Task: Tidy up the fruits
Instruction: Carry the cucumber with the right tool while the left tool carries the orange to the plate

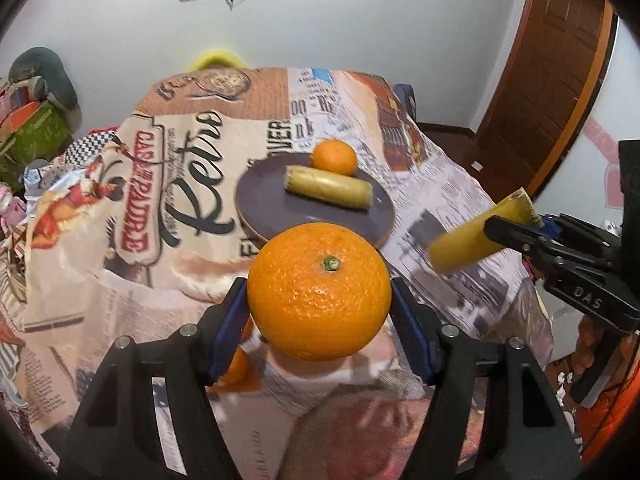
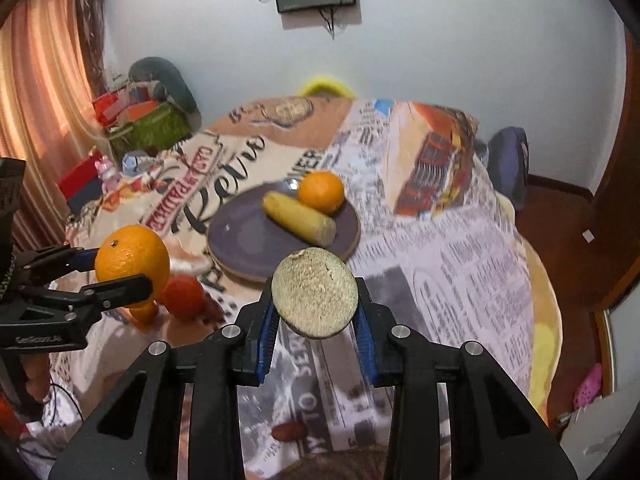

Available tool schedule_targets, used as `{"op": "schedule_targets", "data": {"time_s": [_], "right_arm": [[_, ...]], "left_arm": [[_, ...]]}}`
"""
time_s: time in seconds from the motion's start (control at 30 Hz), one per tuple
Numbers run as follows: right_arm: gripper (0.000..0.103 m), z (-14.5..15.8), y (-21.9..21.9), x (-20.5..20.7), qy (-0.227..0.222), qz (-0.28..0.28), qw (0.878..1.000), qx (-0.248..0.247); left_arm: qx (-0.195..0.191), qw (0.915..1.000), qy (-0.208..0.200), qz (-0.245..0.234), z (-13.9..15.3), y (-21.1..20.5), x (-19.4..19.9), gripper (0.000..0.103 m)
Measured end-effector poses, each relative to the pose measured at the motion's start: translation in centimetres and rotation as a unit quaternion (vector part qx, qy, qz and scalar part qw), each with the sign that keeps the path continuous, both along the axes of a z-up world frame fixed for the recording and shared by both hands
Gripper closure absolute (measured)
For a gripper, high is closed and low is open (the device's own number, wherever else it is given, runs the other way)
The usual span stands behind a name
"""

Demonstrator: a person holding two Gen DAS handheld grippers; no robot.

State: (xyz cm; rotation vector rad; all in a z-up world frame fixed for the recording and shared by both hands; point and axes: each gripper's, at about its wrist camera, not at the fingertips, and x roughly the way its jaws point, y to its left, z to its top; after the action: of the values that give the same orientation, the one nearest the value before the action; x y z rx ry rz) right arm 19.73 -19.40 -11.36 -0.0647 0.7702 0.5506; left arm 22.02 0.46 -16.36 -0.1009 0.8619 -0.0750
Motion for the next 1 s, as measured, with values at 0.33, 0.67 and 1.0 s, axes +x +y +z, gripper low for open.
{"op": "schedule_targets", "data": {"time_s": [0.33, 0.67, 1.0], "right_arm": [[0.072, 0.9, 1.4, 1.5, -0.011, 0.006, 1.0, 0.019], [0.072, 0.2, 3.5, 4.1, -0.012, 0.016, 1.0, 0.004], [0.072, -1.9, 5.5, 7.3, 0.01, 0.029, 0.999, -0.012]], "left_arm": [[0.01, 0.9997, -0.015, 0.013, 0.8, 2.0, 2.3, 0.034], [0.024, 0.9996, -0.009, 0.01, -0.2, 2.9, 6.2, 0.034], [0.029, 0.9987, 0.036, -0.021, -3.5, 3.8, 10.8, 0.034]]}}
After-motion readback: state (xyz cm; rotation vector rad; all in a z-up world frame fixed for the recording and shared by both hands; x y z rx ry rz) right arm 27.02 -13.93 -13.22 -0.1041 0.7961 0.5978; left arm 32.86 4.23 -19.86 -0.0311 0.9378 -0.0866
